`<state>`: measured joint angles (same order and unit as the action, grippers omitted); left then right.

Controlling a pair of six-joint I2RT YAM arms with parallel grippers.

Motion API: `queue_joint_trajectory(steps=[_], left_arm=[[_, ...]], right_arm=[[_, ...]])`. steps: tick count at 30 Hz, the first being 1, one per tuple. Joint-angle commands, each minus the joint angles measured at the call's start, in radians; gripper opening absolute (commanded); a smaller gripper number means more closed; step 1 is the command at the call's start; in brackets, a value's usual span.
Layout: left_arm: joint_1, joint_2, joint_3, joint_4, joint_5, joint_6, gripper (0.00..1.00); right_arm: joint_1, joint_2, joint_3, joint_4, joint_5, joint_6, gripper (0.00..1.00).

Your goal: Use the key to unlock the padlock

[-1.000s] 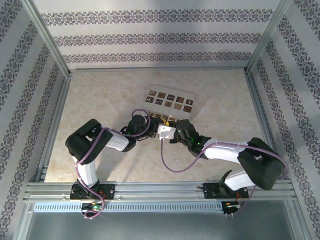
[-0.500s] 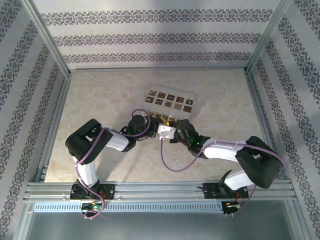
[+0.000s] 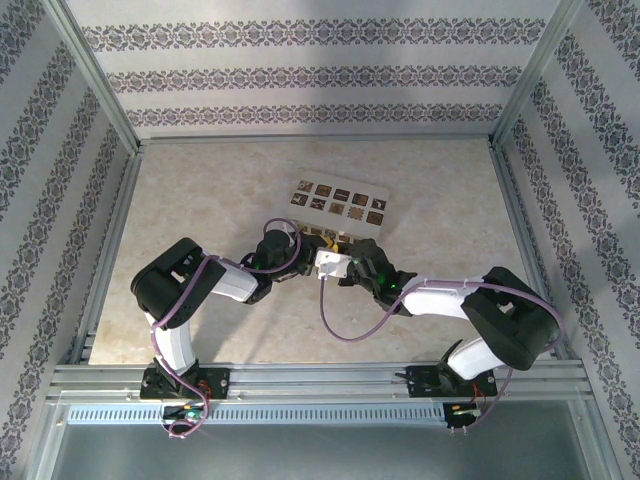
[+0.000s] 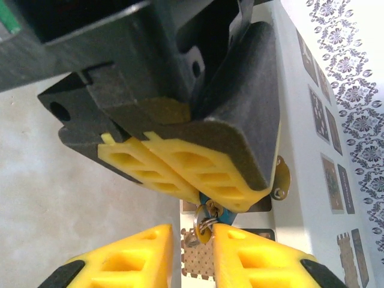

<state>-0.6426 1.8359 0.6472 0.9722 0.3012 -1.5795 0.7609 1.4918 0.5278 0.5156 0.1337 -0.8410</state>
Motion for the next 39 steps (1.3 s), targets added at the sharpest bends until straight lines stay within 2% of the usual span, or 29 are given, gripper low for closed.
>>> queue_joint_trajectory(steps=[1, 4, 16, 24, 31, 34, 39], left_arm=[[-0.020, -0.009, 0.002, 0.085, -0.010, -0.007, 0.01], [-0.022, -0.009, 0.001, 0.085, -0.011, -0.007, 0.01], [-0.026, -0.008, 0.005, 0.088, -0.013, -0.008, 0.01], [-0.028, -0.009, 0.005, 0.088, -0.012, -0.008, 0.01], [-0.032, -0.011, 0.005, 0.090, -0.016, -0.008, 0.01], [-0.034, -0.012, 0.002, 0.088, -0.018, -0.008, 0.01], [-0.034, -0.011, 0.003, 0.087, -0.017, -0.009, 0.01]], right_arm=[[-0.009, 0.012, 0.022, 0.036, 0.004, 0.012, 0.25], [-0.009, 0.009, 0.020, 0.042, 0.007, 0.012, 0.24], [0.002, 0.025, 0.005, 0.087, 0.030, 0.082, 0.12], [0.028, 0.045, -0.015, 0.172, 0.098, 0.146, 0.01], [0.043, 0.011, -0.005, 0.152, 0.103, 0.208, 0.00], [0.051, -0.014, 0.003, 0.135, 0.103, 0.275, 0.00], [0.054, -0.029, -0.004, 0.128, 0.072, 0.497, 0.00]])
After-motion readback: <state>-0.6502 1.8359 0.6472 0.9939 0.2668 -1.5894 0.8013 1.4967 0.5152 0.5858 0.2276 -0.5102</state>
